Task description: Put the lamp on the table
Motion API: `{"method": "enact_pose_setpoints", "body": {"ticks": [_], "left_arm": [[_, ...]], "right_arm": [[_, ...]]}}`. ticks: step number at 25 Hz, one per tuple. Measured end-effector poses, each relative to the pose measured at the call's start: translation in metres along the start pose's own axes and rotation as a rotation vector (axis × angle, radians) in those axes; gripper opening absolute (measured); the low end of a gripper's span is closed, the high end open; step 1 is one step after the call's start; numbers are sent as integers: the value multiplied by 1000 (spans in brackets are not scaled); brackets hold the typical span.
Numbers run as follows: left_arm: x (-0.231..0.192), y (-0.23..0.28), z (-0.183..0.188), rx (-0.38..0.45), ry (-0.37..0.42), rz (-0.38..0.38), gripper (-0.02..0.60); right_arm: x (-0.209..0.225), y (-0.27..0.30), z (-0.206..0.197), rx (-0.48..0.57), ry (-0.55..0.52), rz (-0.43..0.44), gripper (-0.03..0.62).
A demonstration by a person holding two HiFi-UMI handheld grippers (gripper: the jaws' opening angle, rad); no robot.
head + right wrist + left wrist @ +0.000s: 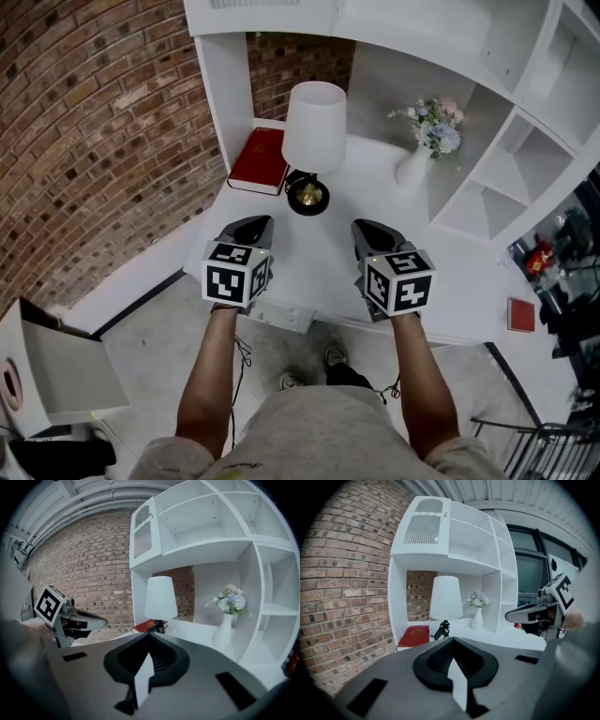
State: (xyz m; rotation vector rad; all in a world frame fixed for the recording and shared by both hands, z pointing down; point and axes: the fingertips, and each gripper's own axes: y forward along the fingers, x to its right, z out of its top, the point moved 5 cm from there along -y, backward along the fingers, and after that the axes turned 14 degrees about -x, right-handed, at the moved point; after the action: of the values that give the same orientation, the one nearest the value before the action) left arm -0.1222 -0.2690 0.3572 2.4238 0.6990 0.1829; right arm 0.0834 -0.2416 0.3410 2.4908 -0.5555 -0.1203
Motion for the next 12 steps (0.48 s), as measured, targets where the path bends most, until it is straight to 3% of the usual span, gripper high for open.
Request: {"method": "enact_pose_setpoints", "body": {"ticks": [12], "left_arm": [[1, -3, -6, -9, -11, -17, -3]], "right_arm": [[-2, -4, -3, 11, 1, 10, 5]]}}
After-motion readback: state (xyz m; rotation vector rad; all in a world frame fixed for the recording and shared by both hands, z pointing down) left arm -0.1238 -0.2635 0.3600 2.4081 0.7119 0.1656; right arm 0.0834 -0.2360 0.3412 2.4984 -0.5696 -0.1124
